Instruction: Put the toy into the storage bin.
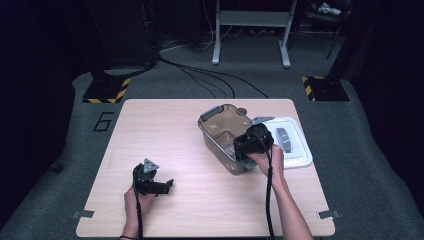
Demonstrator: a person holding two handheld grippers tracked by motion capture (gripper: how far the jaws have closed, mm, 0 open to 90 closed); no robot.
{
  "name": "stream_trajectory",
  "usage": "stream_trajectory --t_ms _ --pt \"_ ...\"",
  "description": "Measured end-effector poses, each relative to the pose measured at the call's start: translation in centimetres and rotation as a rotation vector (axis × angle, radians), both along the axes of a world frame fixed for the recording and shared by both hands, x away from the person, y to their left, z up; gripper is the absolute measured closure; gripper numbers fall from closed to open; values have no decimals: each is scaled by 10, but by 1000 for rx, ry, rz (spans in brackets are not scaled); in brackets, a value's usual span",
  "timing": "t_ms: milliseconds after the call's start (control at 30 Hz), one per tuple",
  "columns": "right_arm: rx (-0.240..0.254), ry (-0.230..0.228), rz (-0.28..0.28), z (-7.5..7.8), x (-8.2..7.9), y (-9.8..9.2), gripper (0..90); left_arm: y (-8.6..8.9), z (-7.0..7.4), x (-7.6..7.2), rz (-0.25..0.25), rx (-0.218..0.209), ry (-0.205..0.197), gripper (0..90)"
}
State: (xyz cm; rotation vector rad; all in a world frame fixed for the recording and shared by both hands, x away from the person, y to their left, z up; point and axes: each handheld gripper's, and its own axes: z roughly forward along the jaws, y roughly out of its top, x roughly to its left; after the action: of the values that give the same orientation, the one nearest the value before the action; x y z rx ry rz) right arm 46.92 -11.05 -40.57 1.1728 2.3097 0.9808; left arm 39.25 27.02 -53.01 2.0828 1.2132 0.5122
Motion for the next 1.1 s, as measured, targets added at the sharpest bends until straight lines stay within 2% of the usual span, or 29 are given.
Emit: stream_trajectory --t_ms 233,533,967,1100 --pt "-15 34 14 4 -5 -3 235 0 0 0 0 0 0 0" --pt "-30 54 23 7 -11 -8 234 0 0 0 1 0 0 0" --pt "-1 51 12 3 -18 -17 230 0 -1 0 4 -5 -7 0" --pt "-16 52 4 3 -18 -16 218 0 -1 0 3 -4 -5 0"
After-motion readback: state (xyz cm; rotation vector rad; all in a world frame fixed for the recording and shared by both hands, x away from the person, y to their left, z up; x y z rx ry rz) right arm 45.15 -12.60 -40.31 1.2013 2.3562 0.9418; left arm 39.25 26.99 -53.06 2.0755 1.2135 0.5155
